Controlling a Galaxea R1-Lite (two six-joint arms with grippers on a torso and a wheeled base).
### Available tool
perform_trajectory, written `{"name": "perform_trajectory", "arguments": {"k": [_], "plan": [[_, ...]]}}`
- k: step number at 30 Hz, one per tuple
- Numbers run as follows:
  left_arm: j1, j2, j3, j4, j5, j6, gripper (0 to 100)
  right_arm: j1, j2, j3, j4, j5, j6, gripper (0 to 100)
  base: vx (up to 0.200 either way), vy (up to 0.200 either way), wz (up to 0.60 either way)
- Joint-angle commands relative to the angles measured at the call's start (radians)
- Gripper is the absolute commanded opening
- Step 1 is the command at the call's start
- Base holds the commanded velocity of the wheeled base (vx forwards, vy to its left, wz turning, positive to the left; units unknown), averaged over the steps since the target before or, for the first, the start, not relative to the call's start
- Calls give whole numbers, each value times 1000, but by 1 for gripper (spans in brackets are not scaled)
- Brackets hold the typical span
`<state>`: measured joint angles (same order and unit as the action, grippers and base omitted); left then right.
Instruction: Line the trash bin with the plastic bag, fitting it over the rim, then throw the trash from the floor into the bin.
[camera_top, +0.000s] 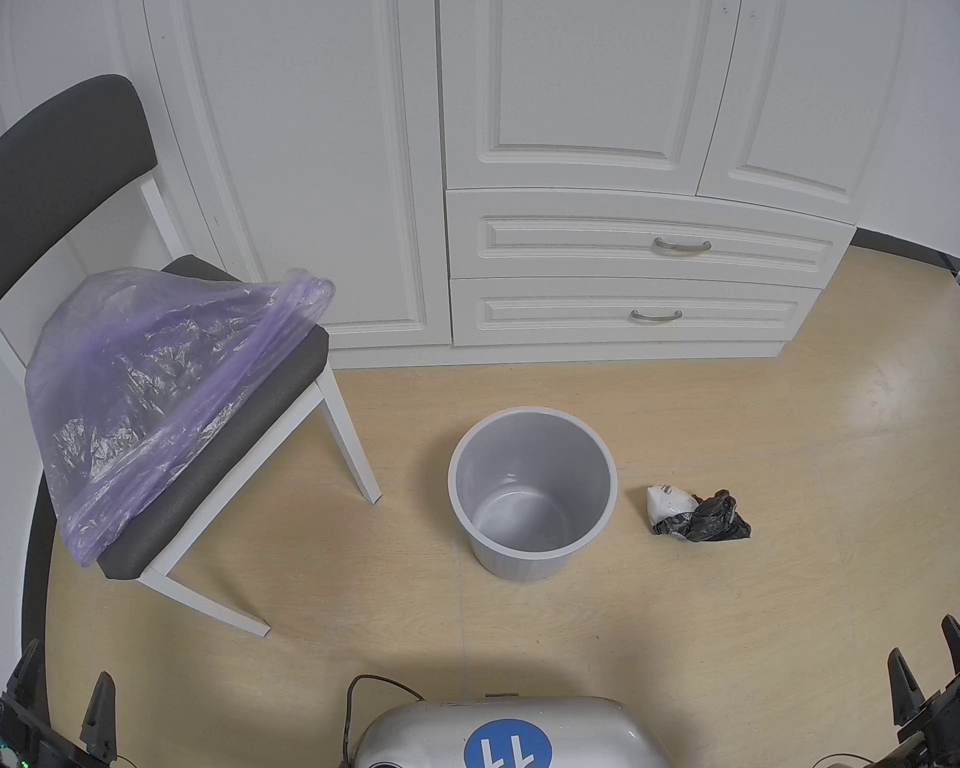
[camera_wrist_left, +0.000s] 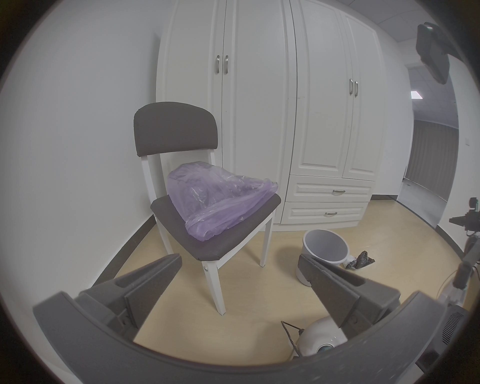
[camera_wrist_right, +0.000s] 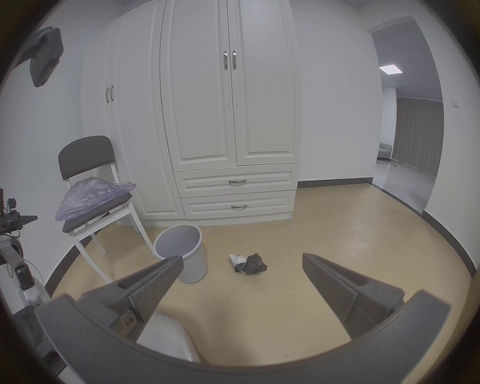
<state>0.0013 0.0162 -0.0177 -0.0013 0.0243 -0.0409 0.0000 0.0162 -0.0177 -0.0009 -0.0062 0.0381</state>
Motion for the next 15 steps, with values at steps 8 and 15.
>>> {"name": "perform_trajectory", "arguments": {"k": [8,15], "plan": [[0,-16,18,0,3,-1,100,0,-16,15,1,0,0,100,0,0,0],[2,-16,18,-2,5,3,100,0,-16,15,1,0,0,100,0,0,0]]}}
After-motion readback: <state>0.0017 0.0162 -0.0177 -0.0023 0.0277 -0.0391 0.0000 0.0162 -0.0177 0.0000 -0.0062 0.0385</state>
